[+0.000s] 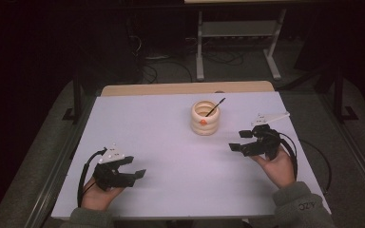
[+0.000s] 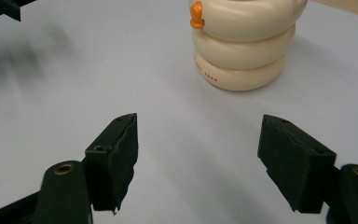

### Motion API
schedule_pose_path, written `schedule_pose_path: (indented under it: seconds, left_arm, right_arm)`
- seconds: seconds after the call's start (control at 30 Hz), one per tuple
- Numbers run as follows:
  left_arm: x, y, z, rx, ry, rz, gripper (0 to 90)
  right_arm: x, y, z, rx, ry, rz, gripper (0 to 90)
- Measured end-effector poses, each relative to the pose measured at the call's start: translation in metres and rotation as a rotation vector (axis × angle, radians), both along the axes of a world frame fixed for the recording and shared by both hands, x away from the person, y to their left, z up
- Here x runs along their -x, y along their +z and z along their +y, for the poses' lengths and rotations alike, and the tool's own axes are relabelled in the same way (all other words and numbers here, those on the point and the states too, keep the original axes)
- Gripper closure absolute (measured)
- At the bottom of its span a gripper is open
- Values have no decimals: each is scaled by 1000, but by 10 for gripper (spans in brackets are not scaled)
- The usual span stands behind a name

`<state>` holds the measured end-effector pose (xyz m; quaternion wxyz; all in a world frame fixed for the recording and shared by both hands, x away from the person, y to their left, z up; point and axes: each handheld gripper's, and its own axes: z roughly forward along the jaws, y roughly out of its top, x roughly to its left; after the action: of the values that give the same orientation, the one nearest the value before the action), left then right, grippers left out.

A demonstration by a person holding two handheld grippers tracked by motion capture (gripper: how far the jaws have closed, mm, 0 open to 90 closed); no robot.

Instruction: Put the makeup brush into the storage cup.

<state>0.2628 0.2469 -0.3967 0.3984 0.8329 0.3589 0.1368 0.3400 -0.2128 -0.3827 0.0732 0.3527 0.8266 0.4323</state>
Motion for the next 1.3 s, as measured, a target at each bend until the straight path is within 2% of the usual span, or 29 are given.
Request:
schedule_pose_path:
  seconds: [0.13,0.2,0.4,1.1,1.3]
  left_arm:
    - [0,0,0,-8,-5,-2,303]
    - [0,0,0,3,2,-1,300]
    - [0,-1,0,-8,-7,-2,292]
    - [1,-4,-1,-18,-14,12,274]
    - [3,-6,0,-17,-13,22,266]
  right_arm:
    - [4,-3,-3,-2,-4,-4,264]
    - [6,-4,-3,5,-8,2,254]
    - [14,-7,-7,-1,-5,-16,250]
    - [30,-27,-17,-25,-26,28,221]
    - [34,-32,-21,-23,-23,21,216]
